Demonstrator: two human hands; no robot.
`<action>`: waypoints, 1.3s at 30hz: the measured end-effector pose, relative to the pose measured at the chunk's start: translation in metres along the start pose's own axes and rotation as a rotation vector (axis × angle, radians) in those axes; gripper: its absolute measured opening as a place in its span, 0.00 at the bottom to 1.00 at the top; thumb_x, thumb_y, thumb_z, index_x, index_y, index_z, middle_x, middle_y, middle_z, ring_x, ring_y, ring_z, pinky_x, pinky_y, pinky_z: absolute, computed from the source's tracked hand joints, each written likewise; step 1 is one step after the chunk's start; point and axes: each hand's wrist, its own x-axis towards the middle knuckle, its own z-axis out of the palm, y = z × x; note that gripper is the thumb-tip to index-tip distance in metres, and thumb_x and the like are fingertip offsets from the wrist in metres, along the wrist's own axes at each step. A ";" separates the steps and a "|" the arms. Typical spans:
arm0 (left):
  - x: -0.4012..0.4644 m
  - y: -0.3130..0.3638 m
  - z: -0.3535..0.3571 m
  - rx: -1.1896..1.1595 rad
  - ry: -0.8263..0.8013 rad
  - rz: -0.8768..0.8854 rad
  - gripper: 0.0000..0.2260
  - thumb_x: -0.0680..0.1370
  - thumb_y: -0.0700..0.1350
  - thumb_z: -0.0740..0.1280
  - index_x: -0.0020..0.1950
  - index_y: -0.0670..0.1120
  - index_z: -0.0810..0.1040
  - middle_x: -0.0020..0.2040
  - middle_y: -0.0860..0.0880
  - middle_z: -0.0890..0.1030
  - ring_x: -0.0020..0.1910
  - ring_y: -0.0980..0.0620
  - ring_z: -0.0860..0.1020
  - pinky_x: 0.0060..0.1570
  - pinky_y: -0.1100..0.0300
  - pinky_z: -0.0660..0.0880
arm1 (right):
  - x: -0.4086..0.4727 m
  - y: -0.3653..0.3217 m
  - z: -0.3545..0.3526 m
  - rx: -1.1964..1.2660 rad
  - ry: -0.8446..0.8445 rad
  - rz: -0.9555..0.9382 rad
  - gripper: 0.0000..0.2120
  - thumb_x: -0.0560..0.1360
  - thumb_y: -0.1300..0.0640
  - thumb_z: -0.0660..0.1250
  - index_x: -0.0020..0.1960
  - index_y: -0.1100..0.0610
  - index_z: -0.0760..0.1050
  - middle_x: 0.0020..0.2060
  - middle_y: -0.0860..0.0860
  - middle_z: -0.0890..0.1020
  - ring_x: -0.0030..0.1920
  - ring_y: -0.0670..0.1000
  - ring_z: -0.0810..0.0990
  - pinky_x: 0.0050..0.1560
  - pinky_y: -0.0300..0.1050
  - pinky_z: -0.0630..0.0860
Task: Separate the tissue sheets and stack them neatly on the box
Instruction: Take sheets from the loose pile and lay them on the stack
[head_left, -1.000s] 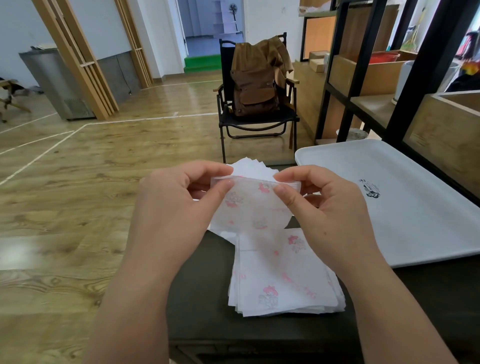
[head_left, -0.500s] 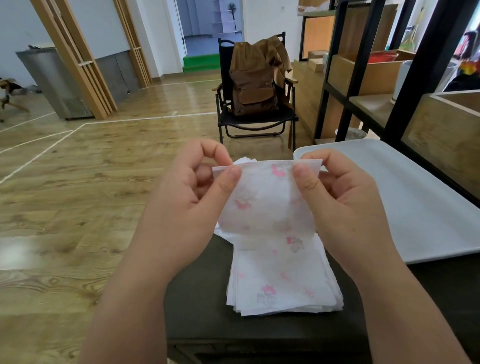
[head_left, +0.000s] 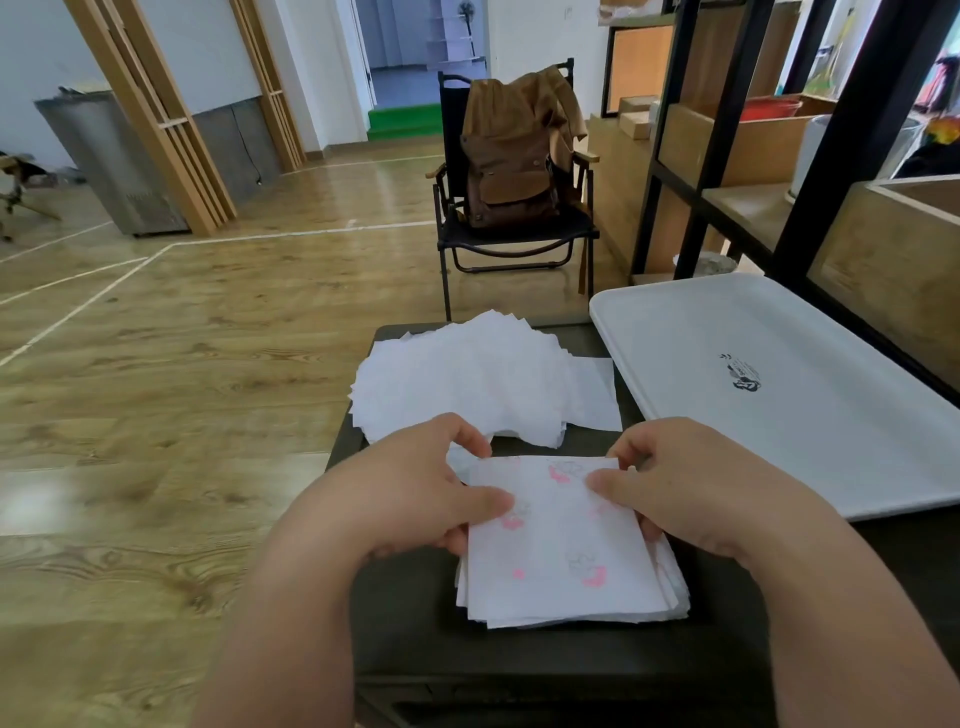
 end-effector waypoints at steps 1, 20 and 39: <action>0.002 -0.002 -0.001 0.015 0.048 -0.019 0.13 0.73 0.61 0.70 0.54 0.62 0.70 0.31 0.57 0.82 0.30 0.62 0.80 0.36 0.62 0.72 | 0.001 0.000 0.000 -0.007 0.007 -0.004 0.07 0.76 0.48 0.68 0.43 0.51 0.77 0.30 0.46 0.82 0.33 0.45 0.80 0.37 0.39 0.74; 0.059 -0.027 0.022 0.213 0.652 0.331 0.12 0.80 0.45 0.65 0.60 0.55 0.83 0.58 0.57 0.83 0.59 0.56 0.76 0.55 0.65 0.67 | 0.007 0.005 -0.002 0.102 0.262 -0.058 0.11 0.73 0.37 0.65 0.42 0.44 0.73 0.35 0.44 0.79 0.38 0.44 0.78 0.32 0.38 0.65; 0.030 0.000 0.006 -0.528 0.732 0.336 0.07 0.76 0.44 0.70 0.40 0.54 0.83 0.38 0.59 0.84 0.38 0.62 0.80 0.35 0.69 0.75 | 0.003 -0.007 0.001 0.245 0.433 -0.301 0.08 0.74 0.42 0.65 0.42 0.44 0.76 0.36 0.41 0.80 0.39 0.40 0.79 0.35 0.36 0.71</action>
